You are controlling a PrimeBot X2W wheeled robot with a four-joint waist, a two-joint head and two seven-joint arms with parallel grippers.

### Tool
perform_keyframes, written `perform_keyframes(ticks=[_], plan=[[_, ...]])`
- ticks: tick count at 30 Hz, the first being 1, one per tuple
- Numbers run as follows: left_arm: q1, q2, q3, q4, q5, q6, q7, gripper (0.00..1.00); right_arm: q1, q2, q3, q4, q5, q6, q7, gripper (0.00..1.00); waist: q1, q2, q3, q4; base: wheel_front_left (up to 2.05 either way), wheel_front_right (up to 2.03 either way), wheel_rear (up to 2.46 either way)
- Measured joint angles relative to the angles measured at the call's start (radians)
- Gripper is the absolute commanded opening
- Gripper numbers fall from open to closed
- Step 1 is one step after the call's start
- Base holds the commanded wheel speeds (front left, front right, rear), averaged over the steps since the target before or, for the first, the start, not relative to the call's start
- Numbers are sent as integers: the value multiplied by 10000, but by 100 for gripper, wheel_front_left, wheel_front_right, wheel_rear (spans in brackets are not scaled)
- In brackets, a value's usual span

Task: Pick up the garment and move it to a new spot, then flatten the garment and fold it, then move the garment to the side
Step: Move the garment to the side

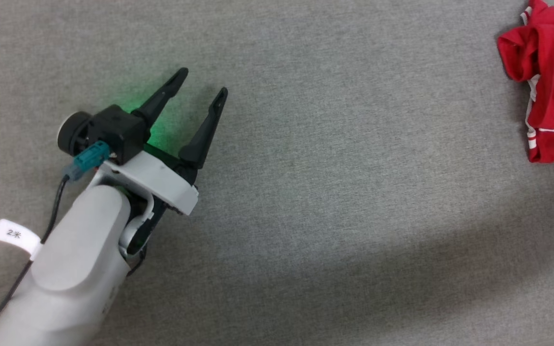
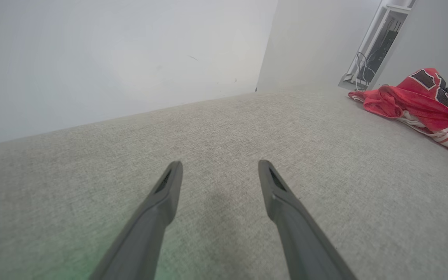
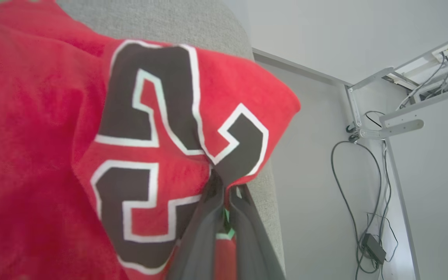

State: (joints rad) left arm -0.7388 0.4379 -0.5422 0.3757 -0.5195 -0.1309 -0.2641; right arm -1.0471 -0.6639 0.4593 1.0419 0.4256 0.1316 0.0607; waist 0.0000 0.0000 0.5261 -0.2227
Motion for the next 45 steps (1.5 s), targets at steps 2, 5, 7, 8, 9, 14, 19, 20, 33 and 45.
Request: perform_keyframes(ticks=[2, 5, 7, 8, 9, 14, 19, 20, 33, 45], plan=[[-11, -2, -2, 10, -8, 0, -2, 100, -178, 59, -4, 301, 0, 0, -96, 20, 0, 0, 4, 52, 0, 0, 0], [6, 12, 59, 42, -23, 2, 0, 100, -397, 100, 56, 591, -23, 0, -286, 100, 0, 0, -48, 107, 0, 0, 0], [54, 27, 117, 56, -35, 2, 0, 100, -543, 102, 111, 719, -31, 0, -410, 100, 0, 0, -118, 134, 0, 0, 0], [103, 40, 180, 59, -35, 2, 0, 100, -597, 105, 123, 782, -21, 0, -445, 100, 0, 0, -160, 150, 0, 0, 0], [157, 54, 244, 56, -75, 2, 0, 100, -645, 107, 184, 809, -13, 0, -491, 100, 0, 0, -200, 167, 0, 0, 0], [411, 36, 539, -10, -96, 2, 2, 100, -750, 38, 420, 792, 61, 0, -965, 100, 0, 0, -403, 322, 0, 0, 0], [732, -82, 917, -98, -56, 2, 2, 100, -748, -73, 665, 646, 299, 0, -1639, 100, 0, 0, -637, 600, 0, 0, 0], [816, -92, 1009, -117, -25, 2, 2, 100, -745, -15, 669, 619, 351, 0, -1808, 100, 0, 0, -703, 657, 0, 0, 0], [2122, -357, 2052, -203, 192, 2, 2, 100, 246, 698, 270, 426, 619, 0, -3145, 100, 0, 0, -1749, 1743, 0, 0, 0], [3660, -548, 3327, -236, 539, 2, 2, 100, 2534, 1455, -1367, -1620, 199, 0, -3218, 100, 0, 0, -3058, 2837, 0, 0, 0]])
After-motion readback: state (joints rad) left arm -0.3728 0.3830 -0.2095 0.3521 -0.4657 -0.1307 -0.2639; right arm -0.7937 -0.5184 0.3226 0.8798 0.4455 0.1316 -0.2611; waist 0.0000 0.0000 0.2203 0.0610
